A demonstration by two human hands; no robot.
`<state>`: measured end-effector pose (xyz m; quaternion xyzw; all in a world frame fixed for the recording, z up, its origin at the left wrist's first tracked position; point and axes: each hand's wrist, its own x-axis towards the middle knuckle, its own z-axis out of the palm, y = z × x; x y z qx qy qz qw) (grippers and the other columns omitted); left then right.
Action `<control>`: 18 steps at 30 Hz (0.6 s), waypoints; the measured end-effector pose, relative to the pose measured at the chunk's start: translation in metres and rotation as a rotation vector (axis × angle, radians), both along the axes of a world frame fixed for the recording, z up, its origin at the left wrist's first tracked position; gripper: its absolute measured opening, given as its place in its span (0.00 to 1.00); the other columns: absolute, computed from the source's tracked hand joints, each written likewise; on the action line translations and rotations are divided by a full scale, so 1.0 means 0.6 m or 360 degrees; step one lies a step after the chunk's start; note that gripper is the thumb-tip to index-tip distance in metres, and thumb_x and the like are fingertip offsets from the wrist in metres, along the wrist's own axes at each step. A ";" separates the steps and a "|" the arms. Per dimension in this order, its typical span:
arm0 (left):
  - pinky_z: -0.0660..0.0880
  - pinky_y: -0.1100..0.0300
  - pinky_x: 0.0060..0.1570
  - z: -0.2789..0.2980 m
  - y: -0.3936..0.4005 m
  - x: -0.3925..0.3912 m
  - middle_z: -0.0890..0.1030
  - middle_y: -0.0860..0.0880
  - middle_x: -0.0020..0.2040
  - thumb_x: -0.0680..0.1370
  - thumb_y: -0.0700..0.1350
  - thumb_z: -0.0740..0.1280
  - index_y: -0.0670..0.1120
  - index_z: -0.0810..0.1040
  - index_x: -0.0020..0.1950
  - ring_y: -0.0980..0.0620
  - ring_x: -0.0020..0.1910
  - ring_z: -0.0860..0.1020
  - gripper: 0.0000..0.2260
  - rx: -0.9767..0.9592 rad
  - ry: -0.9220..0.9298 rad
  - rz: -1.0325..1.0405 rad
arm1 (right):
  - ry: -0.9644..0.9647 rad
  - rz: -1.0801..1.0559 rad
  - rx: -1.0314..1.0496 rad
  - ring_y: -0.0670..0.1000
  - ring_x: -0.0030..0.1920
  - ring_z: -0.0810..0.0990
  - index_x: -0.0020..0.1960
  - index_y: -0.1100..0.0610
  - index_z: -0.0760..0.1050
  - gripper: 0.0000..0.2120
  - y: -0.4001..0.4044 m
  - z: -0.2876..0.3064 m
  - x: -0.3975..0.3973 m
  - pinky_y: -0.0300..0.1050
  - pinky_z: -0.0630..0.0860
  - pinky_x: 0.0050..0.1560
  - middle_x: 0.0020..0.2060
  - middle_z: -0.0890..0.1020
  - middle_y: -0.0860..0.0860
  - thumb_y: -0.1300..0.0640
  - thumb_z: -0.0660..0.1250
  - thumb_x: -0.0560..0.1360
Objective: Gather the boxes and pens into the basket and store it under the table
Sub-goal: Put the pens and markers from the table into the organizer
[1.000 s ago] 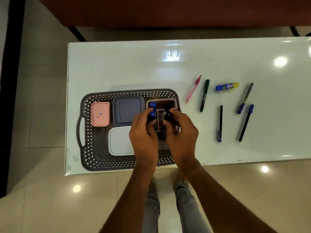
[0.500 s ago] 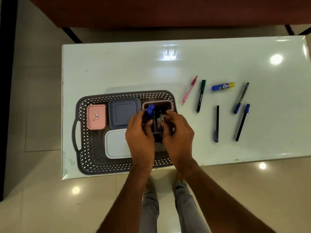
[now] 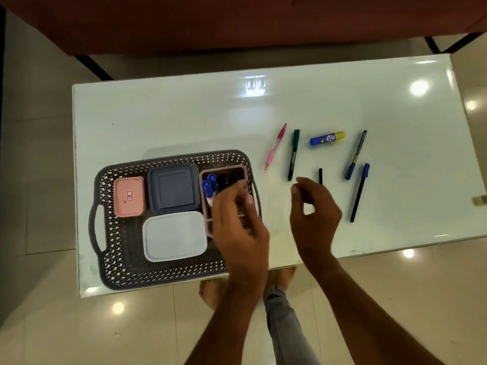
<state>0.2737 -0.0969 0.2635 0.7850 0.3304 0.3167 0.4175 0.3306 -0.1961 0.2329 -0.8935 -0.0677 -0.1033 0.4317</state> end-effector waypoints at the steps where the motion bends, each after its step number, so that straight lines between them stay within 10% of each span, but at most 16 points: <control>1: 0.77 0.68 0.55 0.003 -0.021 0.010 0.82 0.42 0.53 0.78 0.31 0.69 0.35 0.79 0.58 0.56 0.54 0.79 0.09 -0.0008 -0.0018 -0.0073 | 0.0007 -0.0070 -0.0009 0.48 0.43 0.82 0.55 0.65 0.81 0.07 -0.019 -0.002 0.012 0.37 0.80 0.47 0.45 0.84 0.55 0.65 0.70 0.78; 7: 0.80 0.62 0.52 -0.025 -0.133 0.079 0.81 0.48 0.54 0.82 0.42 0.65 0.45 0.77 0.63 0.54 0.52 0.81 0.09 -0.0129 0.0354 -0.0466 | 0.0078 -0.0409 -0.0149 0.46 0.41 0.80 0.55 0.63 0.81 0.07 -0.137 -0.034 0.085 0.30 0.76 0.46 0.45 0.84 0.55 0.61 0.69 0.79; 13: 0.72 0.66 0.53 -0.090 -0.195 0.150 0.79 0.47 0.59 0.85 0.50 0.60 0.45 0.74 0.66 0.52 0.59 0.78 0.13 -0.0135 0.1006 -0.0652 | 0.0451 -0.0652 -0.0295 0.51 0.41 0.81 0.58 0.59 0.79 0.11 -0.219 -0.076 0.133 0.54 0.81 0.53 0.51 0.84 0.54 0.62 0.70 0.76; 18: 0.76 0.60 0.58 -0.129 -0.219 0.184 0.78 0.45 0.62 0.84 0.52 0.60 0.43 0.71 0.69 0.50 0.61 0.77 0.18 0.0063 0.1323 -0.0758 | 0.0683 -0.0549 -0.0412 0.50 0.46 0.78 0.63 0.60 0.76 0.16 -0.244 -0.090 0.142 0.41 0.71 0.52 0.54 0.82 0.55 0.57 0.72 0.77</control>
